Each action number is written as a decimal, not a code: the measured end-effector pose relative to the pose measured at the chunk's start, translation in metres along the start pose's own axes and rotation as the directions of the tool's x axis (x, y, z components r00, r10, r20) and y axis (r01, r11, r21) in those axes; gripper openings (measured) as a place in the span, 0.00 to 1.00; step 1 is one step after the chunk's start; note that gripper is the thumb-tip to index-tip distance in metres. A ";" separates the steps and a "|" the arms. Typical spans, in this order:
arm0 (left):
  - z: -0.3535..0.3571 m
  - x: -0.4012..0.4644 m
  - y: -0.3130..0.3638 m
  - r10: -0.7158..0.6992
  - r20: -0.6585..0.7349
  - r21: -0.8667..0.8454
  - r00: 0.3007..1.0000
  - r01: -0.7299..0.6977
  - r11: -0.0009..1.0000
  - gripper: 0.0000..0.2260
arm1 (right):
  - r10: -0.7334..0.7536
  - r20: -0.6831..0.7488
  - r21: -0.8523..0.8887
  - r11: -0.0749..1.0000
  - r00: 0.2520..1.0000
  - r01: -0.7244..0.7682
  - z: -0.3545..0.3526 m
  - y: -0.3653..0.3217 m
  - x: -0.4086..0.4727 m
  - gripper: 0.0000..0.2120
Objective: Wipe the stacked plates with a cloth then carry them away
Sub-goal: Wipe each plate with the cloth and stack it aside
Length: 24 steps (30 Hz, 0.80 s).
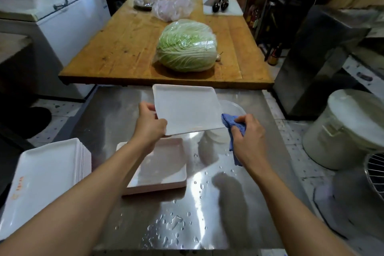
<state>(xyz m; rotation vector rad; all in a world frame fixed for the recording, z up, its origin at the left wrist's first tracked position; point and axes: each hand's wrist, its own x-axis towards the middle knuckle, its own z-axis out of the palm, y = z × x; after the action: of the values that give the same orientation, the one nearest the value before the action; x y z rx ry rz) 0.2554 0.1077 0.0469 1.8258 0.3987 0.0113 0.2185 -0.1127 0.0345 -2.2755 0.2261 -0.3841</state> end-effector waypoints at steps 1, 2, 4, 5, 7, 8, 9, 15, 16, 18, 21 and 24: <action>0.010 0.003 0.006 0.052 -0.007 0.054 0.999 -0.052 0.997 0.19 | 0.005 -0.013 0.002 1.000 1.000 -0.005 -0.003 0.003 0.002 0.04; 0.019 0.004 0.010 0.115 -0.021 0.112 0.993 -0.112 0.987 0.19 | 0.014 -0.025 0.008 1.000 1.000 -0.013 -0.006 0.005 0.004 0.04; 0.036 0.006 0.018 0.261 -0.043 0.243 0.964 -0.243 0.939 0.18 | 0.032 -0.043 0.015 0.999 0.999 -0.031 -0.012 0.011 0.007 0.04; 0.044 0.006 0.022 0.316 -0.041 0.296 0.948 -0.290 0.910 0.18 | 0.038 -0.047 0.015 0.999 0.998 -0.037 -0.014 0.014 0.008 0.04; 0.057 0.003 0.028 0.379 -0.030 0.372 0.925 -0.342 0.863 0.17 | 0.042 -0.045 0.019 0.999 0.998 -0.041 -0.019 0.019 0.008 0.04; 0.063 0.001 0.029 0.413 -0.027 0.408 0.910 -0.367 0.836 0.17 | 0.042 -0.043 0.022 0.999 0.998 -0.041 -0.022 0.021 0.008 0.05; 0.067 0.000 0.030 0.455 -0.025 0.442 0.890 -0.398 0.804 0.16 | 0.039 -0.042 0.021 0.999 0.998 -0.038 -0.024 0.023 0.008 0.05; 0.077 -0.007 0.034 0.544 -0.027 0.530 0.838 -0.450 0.719 0.15 | 0.023 -0.036 0.025 0.999 0.999 -0.022 -0.035 0.027 0.010 0.05; 0.078 -0.008 0.035 0.545 -0.028 0.535 0.838 -0.448 0.716 0.15 | 0.023 -0.033 0.027 0.999 0.999 -0.022 -0.037 0.027 0.011 0.05; 0.080 -0.010 0.038 0.545 -0.019 0.532 0.838 -0.453 0.715 0.15 | 0.021 -0.026 0.030 0.999 0.999 -0.020 -0.038 0.026 0.011 0.05; 0.081 -0.012 0.040 0.547 -0.015 0.530 0.837 -0.457 0.714 0.15 | 0.019 -0.024 0.035 0.999 1.000 -0.019 -0.040 0.027 0.010 0.06; 0.082 -0.013 0.039 0.519 -0.033 0.519 0.854 -0.430 0.739 0.15 | 0.012 -0.023 0.039 0.999 1.000 -0.011 -0.041 0.028 0.009 0.06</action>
<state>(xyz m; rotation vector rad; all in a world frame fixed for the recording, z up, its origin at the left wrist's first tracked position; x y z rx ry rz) 0.2708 0.0186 0.0619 2.4124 0.0312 0.4737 0.2118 -0.1623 0.0411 -2.2314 0.2414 -0.4062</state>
